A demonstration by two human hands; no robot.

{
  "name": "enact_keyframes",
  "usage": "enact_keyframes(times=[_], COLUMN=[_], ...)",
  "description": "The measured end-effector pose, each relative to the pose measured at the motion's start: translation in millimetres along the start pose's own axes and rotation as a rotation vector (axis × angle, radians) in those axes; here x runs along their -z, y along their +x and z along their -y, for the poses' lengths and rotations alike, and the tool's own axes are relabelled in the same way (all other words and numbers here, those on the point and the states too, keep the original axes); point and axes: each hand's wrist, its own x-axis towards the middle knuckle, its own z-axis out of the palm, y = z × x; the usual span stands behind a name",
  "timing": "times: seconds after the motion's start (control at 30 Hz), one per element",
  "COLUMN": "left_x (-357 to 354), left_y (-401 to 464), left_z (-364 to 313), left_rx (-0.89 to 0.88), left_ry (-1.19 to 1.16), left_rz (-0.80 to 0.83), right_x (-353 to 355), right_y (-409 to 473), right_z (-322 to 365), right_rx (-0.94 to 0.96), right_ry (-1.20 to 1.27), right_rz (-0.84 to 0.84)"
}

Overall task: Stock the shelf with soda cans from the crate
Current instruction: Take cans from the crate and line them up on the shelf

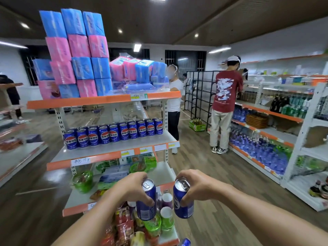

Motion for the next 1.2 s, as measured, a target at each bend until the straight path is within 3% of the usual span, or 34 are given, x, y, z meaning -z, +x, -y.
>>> enact_keyframes(times=[0.3,0.53,1.2], left_x=[59.4,105.6,185.8], left_y=[43.3,62.3,140.8], left_z=[124.8,206.6,261.8], left_rx=[-0.064,-0.008,0.03], left_ry=[0.017,-0.024,0.042], left_rz=[0.006,-0.034,-0.06], right_x=[-44.3,-52.2,-17.4], right_y=[116.3,185.8,312.7], right_z=[87.9,144.6,171.3], right_rx=[-0.023,-0.004,0.065], right_ry=[0.041,0.082,0.095], right_rz=[-0.025,-0.044,-0.04])
